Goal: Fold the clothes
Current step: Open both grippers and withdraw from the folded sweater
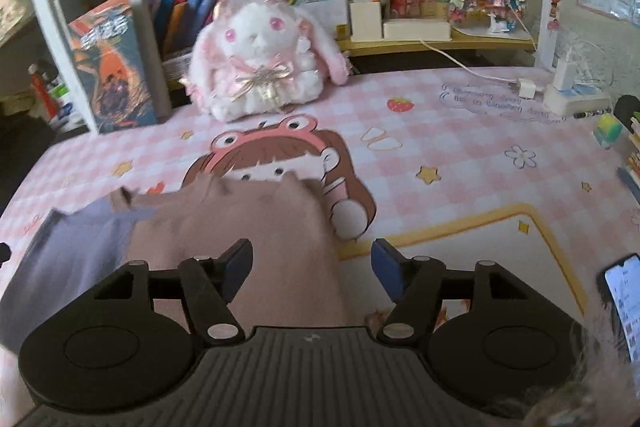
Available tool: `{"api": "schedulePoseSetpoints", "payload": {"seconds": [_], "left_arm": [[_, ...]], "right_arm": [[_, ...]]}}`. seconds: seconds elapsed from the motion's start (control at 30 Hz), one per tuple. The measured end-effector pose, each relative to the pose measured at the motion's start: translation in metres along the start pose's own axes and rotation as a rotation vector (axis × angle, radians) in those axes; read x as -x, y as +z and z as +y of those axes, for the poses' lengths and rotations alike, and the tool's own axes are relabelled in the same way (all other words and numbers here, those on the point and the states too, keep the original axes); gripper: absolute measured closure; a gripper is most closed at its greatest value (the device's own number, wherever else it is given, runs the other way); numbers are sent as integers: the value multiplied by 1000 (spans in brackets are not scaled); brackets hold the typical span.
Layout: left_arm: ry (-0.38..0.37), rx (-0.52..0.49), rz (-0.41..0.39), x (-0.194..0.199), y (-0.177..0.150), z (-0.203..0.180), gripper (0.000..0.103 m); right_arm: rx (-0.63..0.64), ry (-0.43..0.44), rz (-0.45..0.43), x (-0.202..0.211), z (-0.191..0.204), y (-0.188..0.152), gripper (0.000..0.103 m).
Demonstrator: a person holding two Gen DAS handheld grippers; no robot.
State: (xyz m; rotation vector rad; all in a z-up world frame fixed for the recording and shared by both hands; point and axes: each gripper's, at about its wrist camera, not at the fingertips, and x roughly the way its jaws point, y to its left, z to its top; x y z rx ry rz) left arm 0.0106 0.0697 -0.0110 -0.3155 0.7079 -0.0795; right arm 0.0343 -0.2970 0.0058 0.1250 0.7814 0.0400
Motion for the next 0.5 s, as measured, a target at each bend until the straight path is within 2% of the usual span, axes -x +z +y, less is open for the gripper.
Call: {"api": "schedulePoseSetpoints", "payload": {"seconds": [0.1, 0.3, 0.5], "left_arm": [[14, 5, 9, 8, -14, -21, 34], [50, -17, 22, 25, -44, -70, 31], [108, 1, 23, 43, -77, -106, 31]], "right_arm": [[35, -5, -11, 14, 4, -7, 39], [72, 81, 30, 29, -12, -26, 38], [170, 161, 60, 46, -27, -44, 35]]}}
